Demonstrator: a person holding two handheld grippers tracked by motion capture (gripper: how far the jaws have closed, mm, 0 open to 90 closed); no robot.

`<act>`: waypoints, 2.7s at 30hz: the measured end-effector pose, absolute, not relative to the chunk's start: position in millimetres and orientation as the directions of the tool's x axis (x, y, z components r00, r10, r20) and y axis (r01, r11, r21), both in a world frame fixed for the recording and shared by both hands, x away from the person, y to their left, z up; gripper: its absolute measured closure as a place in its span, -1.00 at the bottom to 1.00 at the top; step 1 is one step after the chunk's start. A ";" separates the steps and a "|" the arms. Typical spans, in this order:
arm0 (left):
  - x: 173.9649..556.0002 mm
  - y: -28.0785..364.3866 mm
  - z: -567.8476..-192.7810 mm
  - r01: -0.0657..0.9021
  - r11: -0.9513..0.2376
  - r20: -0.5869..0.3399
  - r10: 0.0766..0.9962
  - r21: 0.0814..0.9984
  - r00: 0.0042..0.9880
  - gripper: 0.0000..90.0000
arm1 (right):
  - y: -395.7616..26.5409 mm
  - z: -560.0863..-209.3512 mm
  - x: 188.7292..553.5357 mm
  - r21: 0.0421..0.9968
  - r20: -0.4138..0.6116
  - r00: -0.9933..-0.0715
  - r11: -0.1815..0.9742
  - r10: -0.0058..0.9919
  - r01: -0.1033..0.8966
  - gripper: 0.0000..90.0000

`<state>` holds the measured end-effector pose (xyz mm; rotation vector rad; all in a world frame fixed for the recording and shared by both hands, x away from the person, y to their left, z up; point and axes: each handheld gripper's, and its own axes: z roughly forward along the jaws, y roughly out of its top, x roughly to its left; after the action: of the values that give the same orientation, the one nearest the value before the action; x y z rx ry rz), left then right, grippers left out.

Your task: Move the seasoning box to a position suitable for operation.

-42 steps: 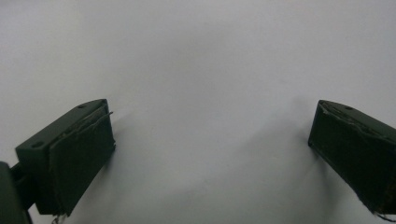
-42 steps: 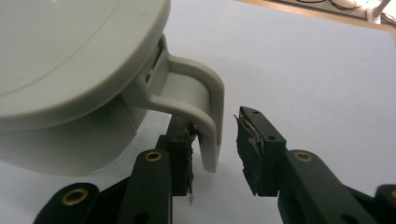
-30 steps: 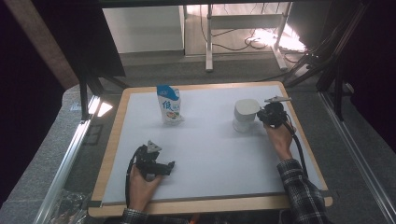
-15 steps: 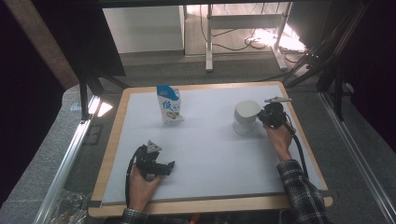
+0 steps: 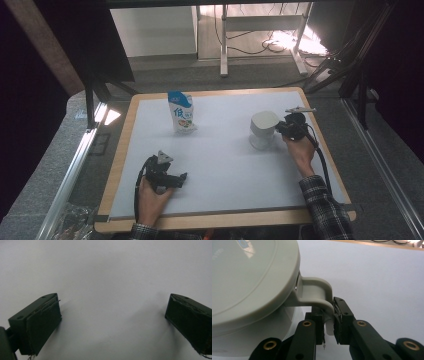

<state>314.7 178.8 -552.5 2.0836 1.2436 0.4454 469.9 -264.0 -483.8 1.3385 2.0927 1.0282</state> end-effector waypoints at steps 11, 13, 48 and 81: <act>314.7 178.8 -552.5 0.645 -0.328 -0.043 0.871 0.690 0.489 -1.00 | -264.7 -478.3 451.1 0.788 0.060 -0.447 0.233 0.892 0.570 0.77; 314.7 178.8 -552.5 0.645 -0.328 -0.043 0.871 0.690 0.490 -1.00 | -263.7 -477.5 447.6 0.787 0.063 -0.449 0.232 0.891 0.571 0.76; 314.6 178.8 -552.5 0.646 -0.329 -0.042 0.871 0.689 0.489 -1.00 | -211.6 -484.6 374.1 0.796 0.059 -0.516 0.271 0.854 0.541 0.73; 314.4 178.6 -552.6 0.647 -0.327 -0.045 0.872 0.689 0.488 -1.00 | -245.1 -486.9 359.6 0.782 0.107 -0.648 0.338 0.754 0.523 0.39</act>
<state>314.4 178.6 -552.6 2.0827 1.2466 0.4443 359.6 -245.1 -486.9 1.1450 2.3312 1.2064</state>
